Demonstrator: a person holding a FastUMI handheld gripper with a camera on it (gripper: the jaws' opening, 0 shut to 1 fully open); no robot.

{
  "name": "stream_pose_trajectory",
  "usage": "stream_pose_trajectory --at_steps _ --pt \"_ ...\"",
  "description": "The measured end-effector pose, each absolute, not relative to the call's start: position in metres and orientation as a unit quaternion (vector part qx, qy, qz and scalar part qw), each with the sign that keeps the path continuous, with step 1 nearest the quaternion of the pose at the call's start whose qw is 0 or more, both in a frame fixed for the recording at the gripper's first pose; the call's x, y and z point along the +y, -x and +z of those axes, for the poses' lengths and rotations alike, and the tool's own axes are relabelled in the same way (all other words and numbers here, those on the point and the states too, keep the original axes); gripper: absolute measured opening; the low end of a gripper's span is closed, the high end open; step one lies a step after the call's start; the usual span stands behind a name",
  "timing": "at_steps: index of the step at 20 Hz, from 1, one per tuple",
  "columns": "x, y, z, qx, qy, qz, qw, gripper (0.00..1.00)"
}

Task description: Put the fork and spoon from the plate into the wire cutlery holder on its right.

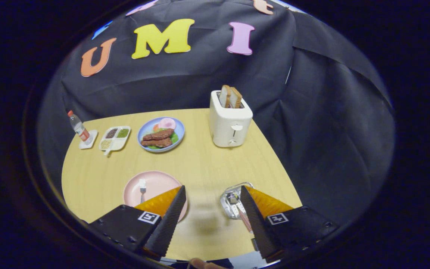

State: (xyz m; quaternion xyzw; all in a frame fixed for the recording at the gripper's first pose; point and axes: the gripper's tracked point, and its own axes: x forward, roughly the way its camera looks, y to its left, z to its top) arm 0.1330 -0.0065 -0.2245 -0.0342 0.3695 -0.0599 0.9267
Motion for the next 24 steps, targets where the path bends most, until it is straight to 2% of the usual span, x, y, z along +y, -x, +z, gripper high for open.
stream_pose_trajectory --at_steps 1,2,14,24 --pt "0.007 -0.13 -0.225 0.36 0.037 -0.053 0.931 0.96" --pt "0.02 -0.128 -0.226 0.353 0.038 -0.047 0.934 0.97" --pt "0.122 -0.108 -0.299 0.371 0.009 -0.015 0.928 0.97" --pt "0.147 -0.113 -0.331 0.349 0.049 0.029 0.935 0.97"
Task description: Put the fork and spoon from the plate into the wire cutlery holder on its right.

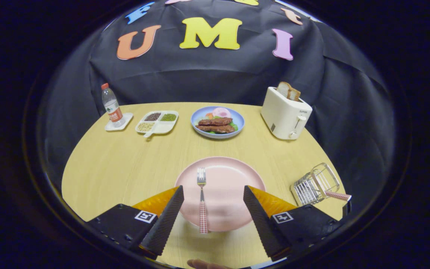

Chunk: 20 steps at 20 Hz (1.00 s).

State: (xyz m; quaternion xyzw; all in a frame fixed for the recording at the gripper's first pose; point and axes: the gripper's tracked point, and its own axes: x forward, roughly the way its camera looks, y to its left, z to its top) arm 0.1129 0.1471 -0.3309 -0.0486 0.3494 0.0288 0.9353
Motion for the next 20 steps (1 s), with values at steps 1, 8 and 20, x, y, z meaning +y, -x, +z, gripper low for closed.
stream_pose_trajectory --at_steps 1,8,20 --pt "0.146 -0.113 -0.342 0.356 0.055 0.029 0.932 0.96" --pt "0.154 -0.12 -0.394 0.401 0.055 0.035 0.914 0.59" --pt "0.153 -0.127 -0.416 0.43 0.065 0.07 0.898 0.07"
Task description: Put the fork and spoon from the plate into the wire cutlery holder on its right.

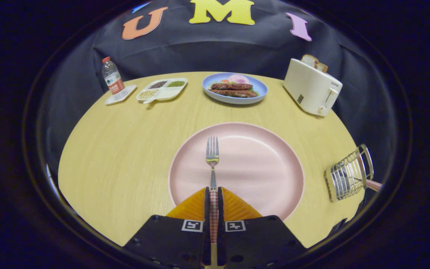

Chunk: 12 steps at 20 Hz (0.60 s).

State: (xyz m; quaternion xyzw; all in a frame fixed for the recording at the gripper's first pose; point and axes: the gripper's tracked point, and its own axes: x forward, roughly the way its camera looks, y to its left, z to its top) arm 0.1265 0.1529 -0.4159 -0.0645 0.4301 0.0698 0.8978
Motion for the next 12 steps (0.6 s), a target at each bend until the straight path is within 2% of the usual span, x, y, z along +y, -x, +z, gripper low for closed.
stream_pose_trajectory --at_steps 1,7,12 --pt "0.152 -0.123 -0.411 0.434 0.067 0.072 0.896 0.03" --pt "0.12 -0.091 -0.37 0.46 0.047 0.106 0.88 0.03" --pt "0.076 -0.094 -0.309 0.44 0.041 0.128 0.888 0.03"
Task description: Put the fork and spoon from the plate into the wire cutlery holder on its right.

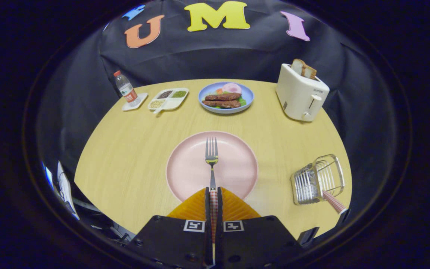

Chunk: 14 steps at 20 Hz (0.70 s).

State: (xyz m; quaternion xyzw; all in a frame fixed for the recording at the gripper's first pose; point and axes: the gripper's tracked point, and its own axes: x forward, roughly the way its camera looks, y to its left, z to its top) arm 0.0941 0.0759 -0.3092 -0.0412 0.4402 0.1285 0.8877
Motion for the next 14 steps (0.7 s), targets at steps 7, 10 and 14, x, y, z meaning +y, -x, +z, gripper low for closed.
stream_pose_trajectory --at_steps 7,10,14 --pt "-0.024 -0.1 -0.231 0.417 0.07 0.138 0.896 0.03" --pt "-0.074 -0.1 -0.218 0.427 0.112 0.124 0.889 0.03" --pt "-0.106 -0.086 -0.218 0.476 0.12 0.137 0.86 0.03"
